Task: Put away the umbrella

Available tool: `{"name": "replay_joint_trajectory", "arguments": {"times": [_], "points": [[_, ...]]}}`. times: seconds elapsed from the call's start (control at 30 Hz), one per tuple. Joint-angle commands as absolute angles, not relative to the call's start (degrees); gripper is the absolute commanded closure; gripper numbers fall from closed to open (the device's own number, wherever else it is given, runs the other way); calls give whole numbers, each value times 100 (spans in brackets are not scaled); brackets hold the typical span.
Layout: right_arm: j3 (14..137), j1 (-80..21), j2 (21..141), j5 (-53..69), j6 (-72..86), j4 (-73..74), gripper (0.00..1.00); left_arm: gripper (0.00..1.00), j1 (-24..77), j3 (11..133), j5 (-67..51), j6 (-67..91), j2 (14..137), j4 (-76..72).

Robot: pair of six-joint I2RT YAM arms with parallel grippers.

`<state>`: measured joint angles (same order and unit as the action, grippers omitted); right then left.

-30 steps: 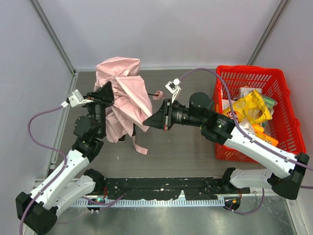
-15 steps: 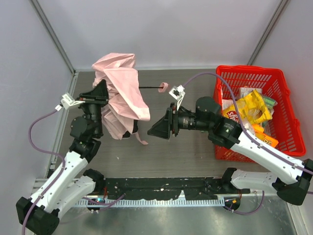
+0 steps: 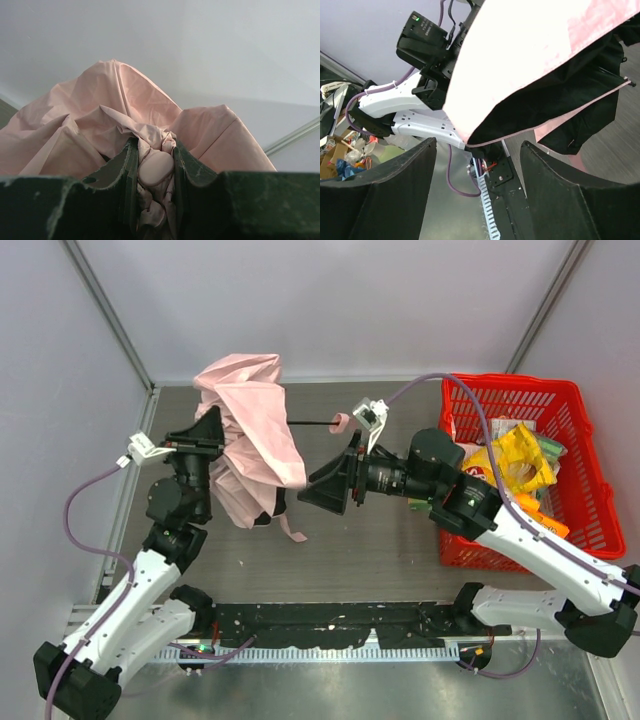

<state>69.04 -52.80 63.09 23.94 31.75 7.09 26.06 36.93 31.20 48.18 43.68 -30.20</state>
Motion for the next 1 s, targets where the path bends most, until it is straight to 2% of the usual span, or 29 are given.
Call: {"name": "replay_joint_trajectory", "arguments": {"times": [0.0, 0.13, 0.2, 0.23, 0.27, 0.3, 0.33, 0.5, 0.63, 0.87, 0.93, 0.97], "points": [[7251, -5309, 5977, 1849, 3146, 703, 25, 100, 2566, 3709, 3155, 4904, 4394, -3673], [7726, -5309, 6529, 1871, 3321, 907, 25, 100, 2566, 3683, 3155, 5228, 4421, -3727], [7612, -5317, 6652, 1986, 3497, 477, 35, 100, 2566, 3718, 3147, 5413, 4421, -3700], [7533, -5352, 6706, 2012, 3559, 301, 50, 100, 2566, 3753, 3146, 5510, 4430, -3622], [7497, -5422, 6854, 2100, 3647, 38, 61, 100, 2566, 3805, 3190, 5667, 4438, -3517], [7427, -5484, 6925, 2118, 3665, -139, 90, 100, 2566, 3840, 3260, 5878, 4438, -3385], [7383, -5624, 7100, 2118, 3639, -306, 99, 100, 2566, 3876, 3330, 6054, 4456, -3305], [7101, -6029, 7768, 1671, 2798, -519, 99, 100, 2558, 3999, 3270, 7030, 4421, -3006], [7102, -6021, 8129, 1144, 2313, -282, 99, 100, 2549, 3920, 2796, 7207, 4325, -3269], [6952, -6012, 7833, 360, 1688, 675, 99, 100, 2549, 3516, 2208, 7182, 4017, -3786], [7013, -6012, 7482, 439, 1390, 1316, 91, 100, 2549, 3472, 1839, 6717, 4025, -4068], [7048, -6012, 7314, 457, 1302, 1736, 80, 100, 2540, 3463, 1558, 6463, 3999, -4156]]}}
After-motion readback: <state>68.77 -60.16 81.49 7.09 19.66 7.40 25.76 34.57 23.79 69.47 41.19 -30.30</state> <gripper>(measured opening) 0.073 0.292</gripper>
